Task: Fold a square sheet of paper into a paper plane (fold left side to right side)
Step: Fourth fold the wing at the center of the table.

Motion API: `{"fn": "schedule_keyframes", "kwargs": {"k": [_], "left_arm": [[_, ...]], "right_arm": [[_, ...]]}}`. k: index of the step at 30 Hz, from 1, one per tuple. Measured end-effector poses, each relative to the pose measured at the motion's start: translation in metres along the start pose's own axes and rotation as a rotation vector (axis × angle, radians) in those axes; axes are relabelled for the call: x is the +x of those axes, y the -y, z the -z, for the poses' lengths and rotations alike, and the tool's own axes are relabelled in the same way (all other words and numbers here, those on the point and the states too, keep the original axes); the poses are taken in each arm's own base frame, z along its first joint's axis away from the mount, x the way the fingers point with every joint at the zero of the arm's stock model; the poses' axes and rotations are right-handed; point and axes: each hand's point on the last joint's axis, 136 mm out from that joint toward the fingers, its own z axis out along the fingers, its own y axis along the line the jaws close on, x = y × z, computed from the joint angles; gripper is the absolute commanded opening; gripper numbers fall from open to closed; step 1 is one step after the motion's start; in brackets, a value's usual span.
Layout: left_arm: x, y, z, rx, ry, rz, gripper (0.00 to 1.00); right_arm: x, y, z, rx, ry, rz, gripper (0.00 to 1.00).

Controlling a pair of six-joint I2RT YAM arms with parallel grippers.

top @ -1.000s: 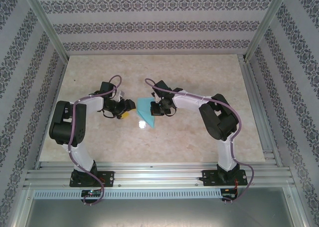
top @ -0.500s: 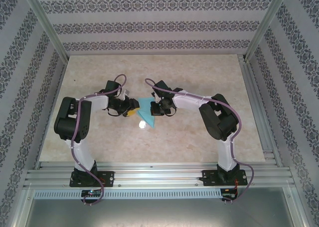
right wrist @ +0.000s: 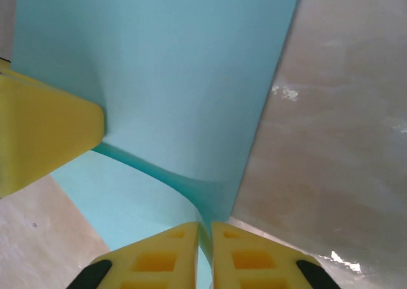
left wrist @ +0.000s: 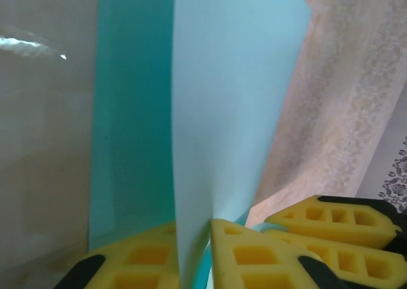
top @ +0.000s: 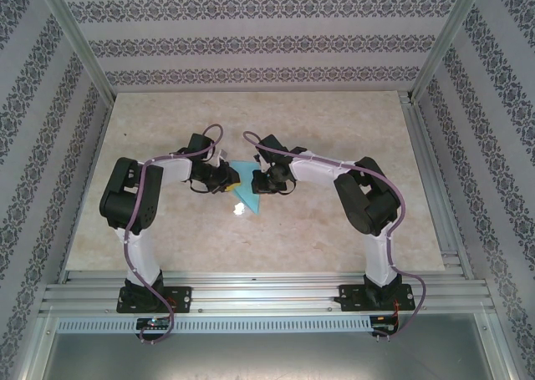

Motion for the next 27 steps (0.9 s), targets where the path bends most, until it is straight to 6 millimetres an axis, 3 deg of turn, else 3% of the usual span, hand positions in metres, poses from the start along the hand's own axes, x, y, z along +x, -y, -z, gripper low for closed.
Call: {"fn": "schedule_keyframes", "kwargs": {"k": [4,9,12,14,20,23,27], "left_arm": [[0.001,0.002,0.002,-0.005,0.01,0.004,0.06],[0.014,0.014,0.012,-0.004,0.032,0.009,0.04],[0.023,0.023,0.02,0.002,0.048,0.013,0.04],[0.027,0.026,0.024,0.004,0.058,0.018,0.04],[0.037,0.022,0.024,-0.014,0.063,0.076,0.03],[0.038,0.022,0.022,-0.019,0.066,0.096,0.04],[0.037,0.022,0.022,-0.022,0.071,0.109,0.04]], "right_arm": [[0.0,0.004,0.03,0.015,0.049,0.002,0.37],[-0.006,-0.003,0.089,-0.001,0.182,0.021,0.4],[0.003,-0.01,0.108,-0.007,0.233,0.041,0.41],[0.014,-0.015,0.106,-0.005,0.231,0.056,0.41],[0.061,-0.044,0.072,0.033,0.172,0.142,0.45],[0.069,-0.06,0.061,0.045,0.192,0.189,0.47],[0.071,-0.065,0.045,0.096,0.221,0.214,0.47]]}}
